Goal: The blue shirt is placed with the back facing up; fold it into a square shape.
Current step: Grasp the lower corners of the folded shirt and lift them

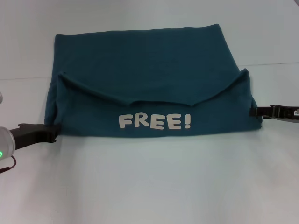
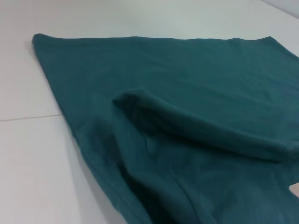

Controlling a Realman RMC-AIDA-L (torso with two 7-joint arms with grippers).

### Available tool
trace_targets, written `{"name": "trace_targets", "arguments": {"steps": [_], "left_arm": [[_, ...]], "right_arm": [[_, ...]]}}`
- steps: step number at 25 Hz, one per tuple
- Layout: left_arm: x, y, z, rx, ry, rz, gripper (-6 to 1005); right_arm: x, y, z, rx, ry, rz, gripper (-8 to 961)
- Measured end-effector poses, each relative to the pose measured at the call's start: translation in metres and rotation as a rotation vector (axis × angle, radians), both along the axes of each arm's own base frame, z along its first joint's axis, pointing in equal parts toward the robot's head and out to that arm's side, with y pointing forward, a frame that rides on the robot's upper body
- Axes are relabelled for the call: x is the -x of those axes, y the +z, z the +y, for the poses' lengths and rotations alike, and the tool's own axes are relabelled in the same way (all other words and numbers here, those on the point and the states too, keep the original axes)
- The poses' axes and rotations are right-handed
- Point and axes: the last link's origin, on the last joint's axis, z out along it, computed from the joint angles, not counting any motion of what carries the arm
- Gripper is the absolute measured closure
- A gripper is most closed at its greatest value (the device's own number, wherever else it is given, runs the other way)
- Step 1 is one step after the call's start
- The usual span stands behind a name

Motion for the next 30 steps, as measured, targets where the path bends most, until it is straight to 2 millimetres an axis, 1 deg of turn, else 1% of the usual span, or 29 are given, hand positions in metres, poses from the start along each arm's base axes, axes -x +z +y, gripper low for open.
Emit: {"name": "trace_targets", "arguments": {"steps": [10,20,27,30], "left_arm": [[-0.002,0.002,-0.001,0.01,-0.007,-0.009,951],[-0.002,0.004,0.0,0.006,-0.008,-0.008,954],[-0.004,0.004,0.002,0.007,-0.013,-0.006,953],[-0.004,0.004,0.002,0.008,-0.013,-0.005,954]], "right_arm": [[0.0,-0.006,0.002,-0.003,-0.004,-0.02,390],[0.002,-0.022,0.006,0.016,-0.002,-0.06,410],[0.002,-0.021,0.004,0.024,-0.001,-0.053,424],[0.0,-0.02,0.002,0.025,-0.003,-0.053,556]]}}
